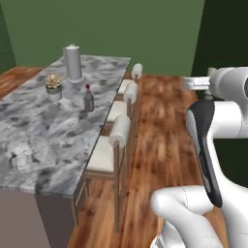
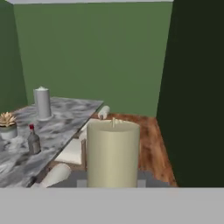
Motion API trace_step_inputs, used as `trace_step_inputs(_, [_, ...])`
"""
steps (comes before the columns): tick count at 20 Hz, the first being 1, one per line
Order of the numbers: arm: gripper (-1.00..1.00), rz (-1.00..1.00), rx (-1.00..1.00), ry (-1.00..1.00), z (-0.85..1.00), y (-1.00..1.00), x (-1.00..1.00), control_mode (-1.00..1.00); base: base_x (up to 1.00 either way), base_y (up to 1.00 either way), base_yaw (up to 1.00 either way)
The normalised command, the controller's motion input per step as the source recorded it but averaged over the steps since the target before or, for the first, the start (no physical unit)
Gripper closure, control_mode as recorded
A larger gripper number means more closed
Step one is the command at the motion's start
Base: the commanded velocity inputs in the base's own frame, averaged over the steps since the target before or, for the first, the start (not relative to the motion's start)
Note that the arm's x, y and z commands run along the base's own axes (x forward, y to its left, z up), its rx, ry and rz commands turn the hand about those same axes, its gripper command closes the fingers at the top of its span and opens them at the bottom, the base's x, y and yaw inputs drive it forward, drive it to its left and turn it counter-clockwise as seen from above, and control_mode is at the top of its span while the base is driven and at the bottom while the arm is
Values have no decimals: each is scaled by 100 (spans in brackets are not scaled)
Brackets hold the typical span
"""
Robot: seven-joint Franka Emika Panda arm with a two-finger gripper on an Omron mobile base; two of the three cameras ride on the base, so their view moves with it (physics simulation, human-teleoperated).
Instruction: Get the candle and the liquor from the cabinet and move them to the dining counter.
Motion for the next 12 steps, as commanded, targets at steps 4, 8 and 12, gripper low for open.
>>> trace_step_inputs(4, [100, 0, 0, 0, 0, 0, 0, 100, 46, -85, 50])
trace_step_inputs(8, [100, 0, 0, 0, 0, 0, 0, 100, 47, -84, 50])
trace_step_inputs(12, [100, 0, 0, 0, 0, 0, 0, 100, 38, -86, 52])
